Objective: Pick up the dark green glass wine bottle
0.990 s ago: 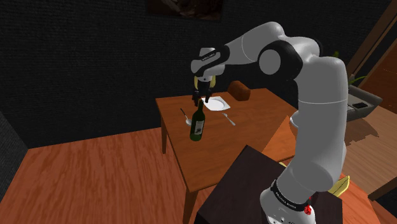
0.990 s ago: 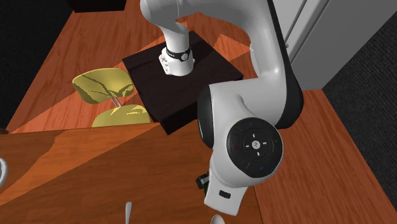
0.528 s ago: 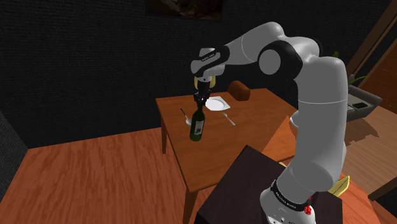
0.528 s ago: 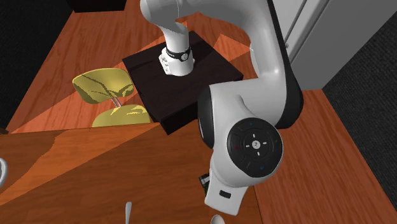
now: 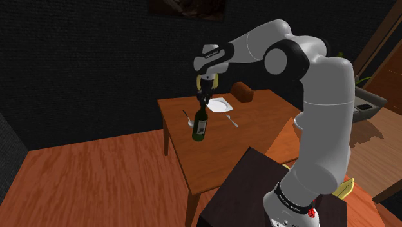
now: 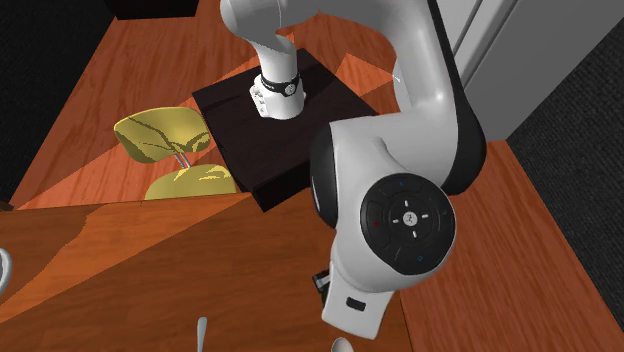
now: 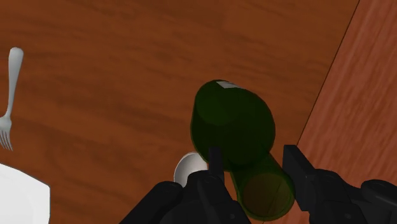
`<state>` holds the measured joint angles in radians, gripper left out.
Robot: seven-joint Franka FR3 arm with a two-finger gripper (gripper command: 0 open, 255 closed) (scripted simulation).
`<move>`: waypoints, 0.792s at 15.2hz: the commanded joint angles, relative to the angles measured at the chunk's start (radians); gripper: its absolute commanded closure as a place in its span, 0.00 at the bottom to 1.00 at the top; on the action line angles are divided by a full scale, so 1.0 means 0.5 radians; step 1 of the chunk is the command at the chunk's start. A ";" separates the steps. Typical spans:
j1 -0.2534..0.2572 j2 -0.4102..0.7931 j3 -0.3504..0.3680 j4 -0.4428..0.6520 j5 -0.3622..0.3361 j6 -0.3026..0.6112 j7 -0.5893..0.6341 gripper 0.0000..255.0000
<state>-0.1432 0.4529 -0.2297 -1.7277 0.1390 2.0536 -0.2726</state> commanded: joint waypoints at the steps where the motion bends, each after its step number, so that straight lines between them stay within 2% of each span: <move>1: 0.001 -0.030 -0.005 0.018 -0.009 -0.047 0.004 1.00; 12: 0.007 -0.128 -0.018 0.127 -0.039 -0.251 0.027 1.00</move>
